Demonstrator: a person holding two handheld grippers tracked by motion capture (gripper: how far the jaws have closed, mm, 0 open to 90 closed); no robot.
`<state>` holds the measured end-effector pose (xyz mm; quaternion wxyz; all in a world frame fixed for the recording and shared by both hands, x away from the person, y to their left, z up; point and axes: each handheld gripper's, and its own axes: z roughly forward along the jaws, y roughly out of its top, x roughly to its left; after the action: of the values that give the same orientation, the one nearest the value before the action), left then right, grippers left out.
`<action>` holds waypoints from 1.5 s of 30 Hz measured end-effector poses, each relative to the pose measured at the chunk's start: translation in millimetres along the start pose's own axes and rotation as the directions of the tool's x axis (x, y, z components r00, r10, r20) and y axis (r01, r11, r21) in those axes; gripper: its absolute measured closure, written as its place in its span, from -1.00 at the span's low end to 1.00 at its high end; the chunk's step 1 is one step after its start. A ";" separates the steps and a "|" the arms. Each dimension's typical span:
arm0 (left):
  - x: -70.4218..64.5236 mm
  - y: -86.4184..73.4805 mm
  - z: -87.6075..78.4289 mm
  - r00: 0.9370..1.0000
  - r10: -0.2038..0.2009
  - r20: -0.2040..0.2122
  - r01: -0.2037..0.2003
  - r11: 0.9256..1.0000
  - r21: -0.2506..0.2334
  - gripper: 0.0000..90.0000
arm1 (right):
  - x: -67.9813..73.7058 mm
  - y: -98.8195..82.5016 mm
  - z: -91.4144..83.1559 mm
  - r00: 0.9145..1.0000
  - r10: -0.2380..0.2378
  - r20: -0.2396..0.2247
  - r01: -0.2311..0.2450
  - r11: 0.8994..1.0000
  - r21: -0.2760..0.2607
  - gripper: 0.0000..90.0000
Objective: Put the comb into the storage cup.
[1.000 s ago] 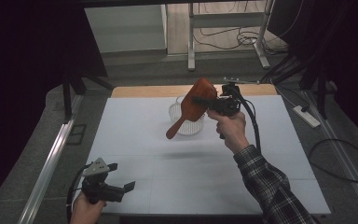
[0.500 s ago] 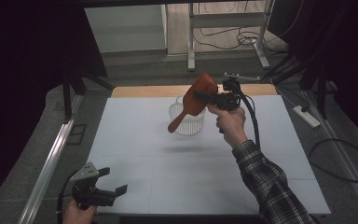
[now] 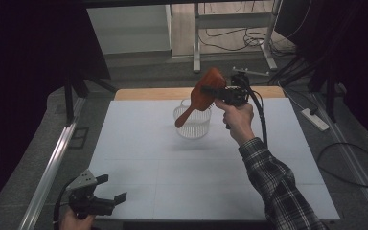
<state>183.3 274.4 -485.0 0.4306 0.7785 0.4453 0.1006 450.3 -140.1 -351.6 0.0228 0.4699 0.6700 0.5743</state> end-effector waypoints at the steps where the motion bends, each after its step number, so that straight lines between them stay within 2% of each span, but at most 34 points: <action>1: -0.2 -0.4 -0.6 1.000 -0.004 -0.002 0.004 1.000 -0.002 -1.00 | -0.4 1.1 0.1 1.000 0.000 0.004 0.000 1.000 -0.002 0.21; 9: -1.5 -1.0 -1.6 1.000 0.009 -0.009 -0.009 1.000 0.000 -1.00 | -6.2 9.4 1.6 1.000 0.001 0.029 0.000 1.000 -0.019 0.21; 18: 0.0 -1.2 -1.4 1.000 -0.004 -0.001 0.004 1.000 -0.002 -1.00 | -15.4 12.3 6.2 0.998 0.004 0.057 -0.002 0.999 -0.032 0.21; 22: -1.4 -0.8 -0.3 1.000 0.008 -0.009 -0.007 1.000 0.008 -1.00 | -17.0 9.3 12.2 0.997 -0.001 0.074 0.002 1.000 -0.022 0.21; 27: -1.6 -0.6 0.2 1.000 0.007 -0.009 -0.007 1.000 0.014 -0.99 | -16.6 5.7 17.1 0.996 -0.023 0.091 0.024 1.000 -0.009 0.21; 45: -2.0 -0.2 1.1 1.000 0.006 -0.018 -0.006 1.000 0.025 -0.98 | -21.4 -13.6 32.7 0.990 -0.044 0.131 0.043 0.999 0.016 0.21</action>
<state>182.5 272.3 -485.3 0.4167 0.7842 0.4481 0.1032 472.7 -128.3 -384.4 0.0762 0.4921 0.6808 0.5372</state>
